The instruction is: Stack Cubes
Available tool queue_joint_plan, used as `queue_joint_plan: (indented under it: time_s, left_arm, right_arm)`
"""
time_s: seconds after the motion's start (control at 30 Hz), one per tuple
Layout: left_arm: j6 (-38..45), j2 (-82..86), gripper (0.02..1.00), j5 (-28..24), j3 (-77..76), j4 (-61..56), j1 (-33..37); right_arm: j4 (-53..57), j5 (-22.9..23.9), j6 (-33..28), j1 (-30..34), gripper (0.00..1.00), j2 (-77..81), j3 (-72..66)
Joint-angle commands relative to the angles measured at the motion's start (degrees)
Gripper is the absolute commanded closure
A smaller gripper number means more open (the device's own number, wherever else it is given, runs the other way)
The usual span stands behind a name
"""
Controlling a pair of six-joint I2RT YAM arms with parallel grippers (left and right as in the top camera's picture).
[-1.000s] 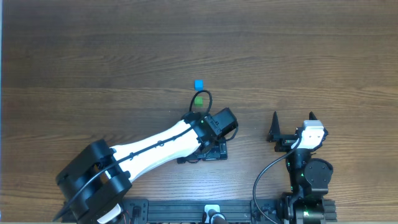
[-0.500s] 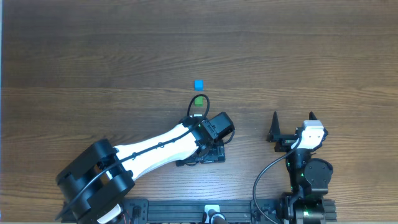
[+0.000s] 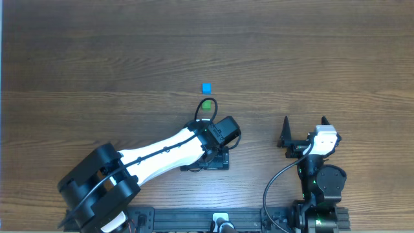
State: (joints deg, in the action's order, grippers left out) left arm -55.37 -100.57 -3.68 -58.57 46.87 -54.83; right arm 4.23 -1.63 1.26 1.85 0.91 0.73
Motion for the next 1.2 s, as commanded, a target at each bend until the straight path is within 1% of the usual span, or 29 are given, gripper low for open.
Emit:
queue_joint_plan:
  time_s: [0.03,0.1,0.27,0.43,0.57,0.6,0.77,0.93,1.07,1.2]
  left_arm:
    - [1.18,-0.39,0.185,1.81,0.61,-0.42,0.35]
    - [1.22,-0.39,0.209,1.81,0.61,-0.37,0.35]
    - [2.54,-0.61,0.215,1.84,0.61,-0.39,0.35]
    - [2.71,-0.81,0.283,2.86,0.61,-0.39,0.31]
    - [2.73,-0.83,0.283,3.23,0.61,-0.11,0.31]
    - [2.71,-0.92,0.316,3.32,0.61,0.04,0.31]
    - [2.71,-1.64,0.349,3.37,0.61,0.00,0.28]
    - [2.71,-1.66,0.437,3.85,0.61,0.00,-0.04]
    - [2.69,-1.66,0.450,4.00,0.61,0.00,-0.17]
    - [2.69,-1.66,0.527,4.00,0.61,0.00,-0.17]
  right_arm:
    - [-0.11,-0.46,-0.07,0.31,0.009,-0.59,-0.44]
    - [-0.13,-0.46,-0.07,0.31,0.007,-0.59,-0.44]
    - [-0.11,-0.46,-0.07,0.31,0.007,-0.59,-0.44]
    - [-0.13,-0.46,-0.07,0.31,0.009,-0.59,-0.44]
    - [-0.13,-0.46,-0.07,0.31,0.007,-0.59,-0.44]
    - [-0.13,-0.46,-0.07,0.31,0.007,-0.59,-0.44]
    - [-0.13,-0.46,-0.07,0.31,0.009,-0.59,-0.44]
    - [-0.13,-0.46,-0.07,0.31,0.009,-0.59,-0.44]
    - [-0.13,-0.46,-0.09,0.31,0.007,-0.59,-0.44]
    - [-0.13,-0.46,-0.07,0.31,0.007,-0.59,-0.44]
